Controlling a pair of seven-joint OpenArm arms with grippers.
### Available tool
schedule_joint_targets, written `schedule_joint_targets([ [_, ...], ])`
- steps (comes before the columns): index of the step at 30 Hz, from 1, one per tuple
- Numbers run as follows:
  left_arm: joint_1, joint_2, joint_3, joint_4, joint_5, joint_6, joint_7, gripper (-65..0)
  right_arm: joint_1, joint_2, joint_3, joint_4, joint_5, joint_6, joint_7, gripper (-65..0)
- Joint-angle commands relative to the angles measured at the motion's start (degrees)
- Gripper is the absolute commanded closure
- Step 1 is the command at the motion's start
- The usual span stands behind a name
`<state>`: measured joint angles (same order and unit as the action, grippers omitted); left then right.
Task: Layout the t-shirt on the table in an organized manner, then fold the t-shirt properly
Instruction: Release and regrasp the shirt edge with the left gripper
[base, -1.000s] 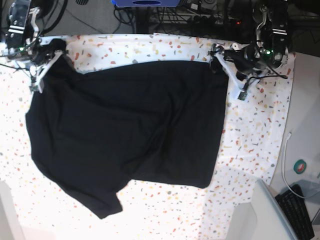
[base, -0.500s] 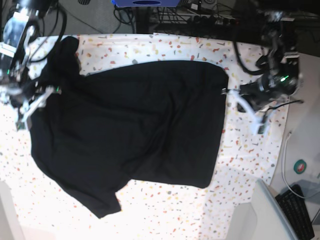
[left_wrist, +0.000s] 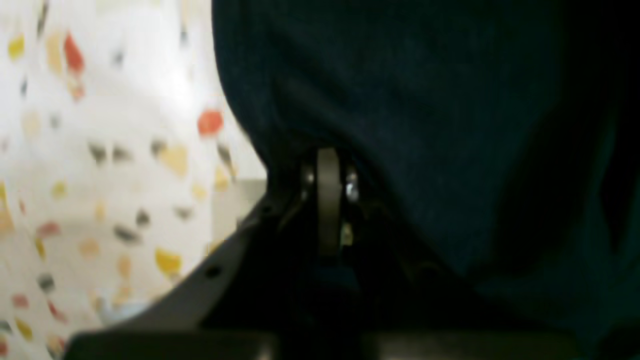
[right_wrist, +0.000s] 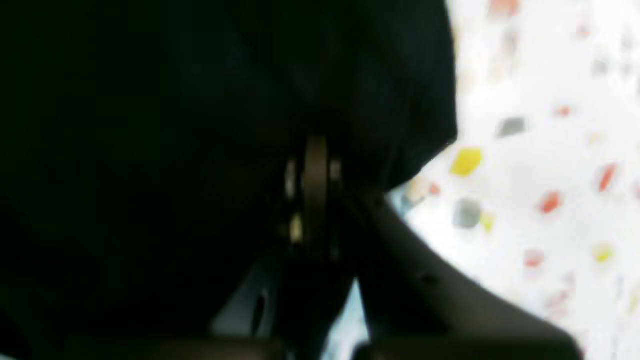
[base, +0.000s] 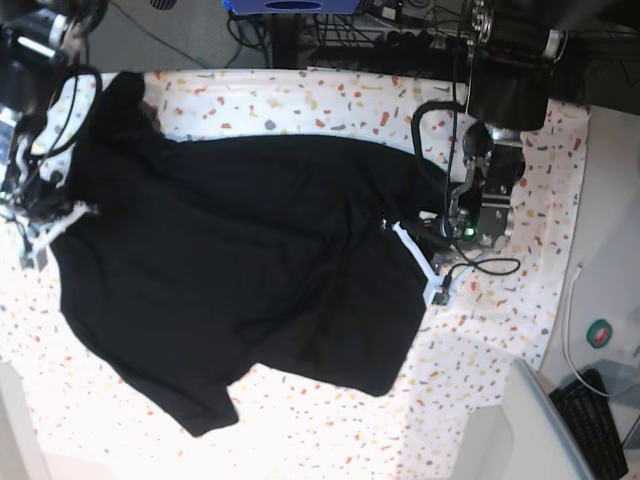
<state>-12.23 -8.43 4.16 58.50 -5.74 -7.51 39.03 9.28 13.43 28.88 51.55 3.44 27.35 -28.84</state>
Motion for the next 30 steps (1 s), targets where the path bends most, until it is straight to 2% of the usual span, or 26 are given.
schedule_joint_targets([
  [1,-2.1,1.1,0.2,-3.0,1.5,0.3,1.3,0.0,2.9,1.7,0.1,-3.2,-1.3,-0.8,1.2,0.0],
  [4,-7.5,3.2,0.0,-8.4,2.7,0.3,0.4,0.0,8.4,4.3,0.0,-14.0,-1.3,-0.8,7.3,0.0],
  [6,-9.4,3.7,-0.1,-8.1,2.3,0.3,0.5,0.0,10.3,5.3,0.0,-16.3,-1.3,-0.8,9.5,0.0],
  [9,-10.1,4.6,-0.3,-3.2,2.4,0.3,0.8,0.0,10.5,6.2,0.0,-14.2,-1.3,-0.7,8.8,0.0],
  [13,-7.6,4.4,-2.1,7.3,2.0,0.3,8.6,0.0,5.4,5.7,0.3,0.6,-1.1,-0.3,2.3,0.0],
  [18,1.5,4.7,-6.7,26.4,2.0,0.3,16.8,0.0,-5.1,0.5,0.1,23.9,-1.0,-0.2,-2.8,0.0],
  [22,9.4,4.3,-7.1,35.6,2.0,0.3,19.0,0.0,-10.9,-3.9,0.0,32.9,-1.1,-0.2,-4.0,0.0],
  [23,11.0,4.3,-7.2,36.8,2.1,0.3,19.0,-6.3,-11.8,-4.4,0.0,33.2,-1.1,-0.2,-4.2,0.0],
  [27,14.1,4.3,-6.8,37.5,2.1,0.3,19.0,-43.9,-12.9,-6.0,0.0,32.5,-1.1,-0.2,-4.2,0.0],
  [29,14.3,4.3,-6.9,35.9,2.1,0.3,19.0,-53.2,-13.0,-6.3,0.0,31.8,-1.1,-0.2,-4.5,0.0],
  [30,14.2,4.3,-7.2,35.0,2.1,0.3,19.0,-53.8,-13.1,-6.3,0.0,31.7,-1.1,-0.2,-4.5,0.0],
])
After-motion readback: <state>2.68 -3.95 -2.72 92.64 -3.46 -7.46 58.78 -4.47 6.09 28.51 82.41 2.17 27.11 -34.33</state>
